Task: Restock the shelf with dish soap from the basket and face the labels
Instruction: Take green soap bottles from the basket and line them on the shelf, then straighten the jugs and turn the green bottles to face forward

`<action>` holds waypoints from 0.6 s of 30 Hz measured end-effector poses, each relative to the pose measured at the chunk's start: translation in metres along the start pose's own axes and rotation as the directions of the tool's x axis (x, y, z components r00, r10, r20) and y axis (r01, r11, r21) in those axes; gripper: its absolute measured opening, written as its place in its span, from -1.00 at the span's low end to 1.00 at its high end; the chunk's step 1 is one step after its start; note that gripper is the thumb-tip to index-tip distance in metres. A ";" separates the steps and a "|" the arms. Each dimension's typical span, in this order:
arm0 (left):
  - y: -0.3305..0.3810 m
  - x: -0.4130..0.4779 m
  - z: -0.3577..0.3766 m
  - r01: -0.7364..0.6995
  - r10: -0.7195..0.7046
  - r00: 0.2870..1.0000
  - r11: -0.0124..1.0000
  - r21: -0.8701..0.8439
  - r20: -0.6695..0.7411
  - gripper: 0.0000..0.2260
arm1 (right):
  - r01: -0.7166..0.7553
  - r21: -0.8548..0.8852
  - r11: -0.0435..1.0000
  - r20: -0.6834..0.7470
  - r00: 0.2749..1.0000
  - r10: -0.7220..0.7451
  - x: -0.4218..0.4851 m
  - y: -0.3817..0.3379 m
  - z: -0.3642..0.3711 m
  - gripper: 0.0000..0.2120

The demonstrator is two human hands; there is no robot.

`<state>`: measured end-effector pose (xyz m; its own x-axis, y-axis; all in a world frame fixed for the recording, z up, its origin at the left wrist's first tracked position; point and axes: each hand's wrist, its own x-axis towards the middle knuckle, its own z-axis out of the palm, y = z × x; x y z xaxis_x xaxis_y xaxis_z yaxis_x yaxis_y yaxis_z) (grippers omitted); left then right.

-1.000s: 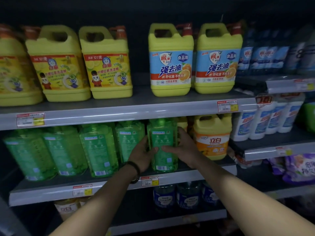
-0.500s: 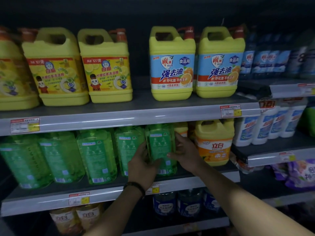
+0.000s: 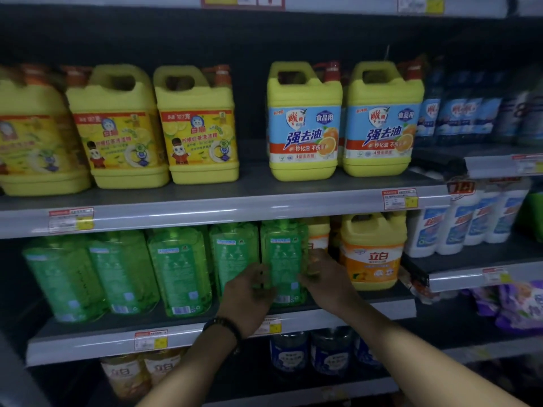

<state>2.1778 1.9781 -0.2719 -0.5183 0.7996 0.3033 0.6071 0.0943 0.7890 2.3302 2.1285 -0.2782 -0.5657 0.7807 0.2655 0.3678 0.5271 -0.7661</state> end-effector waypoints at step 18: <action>0.187 0.075 -0.117 -0.259 0.260 0.965 0.948 -0.185 -0.016 -0.60 | 0.139 -0.104 0.985 -0.300 0.940 -0.164 0.036 -0.187 -0.179 -0.76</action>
<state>2.1821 1.9869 -0.0391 -0.3516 0.7873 0.5065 0.5980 -0.2274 0.7686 2.3730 2.1181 -0.0201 -0.3707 0.7478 0.5508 0.3605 0.6624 -0.6567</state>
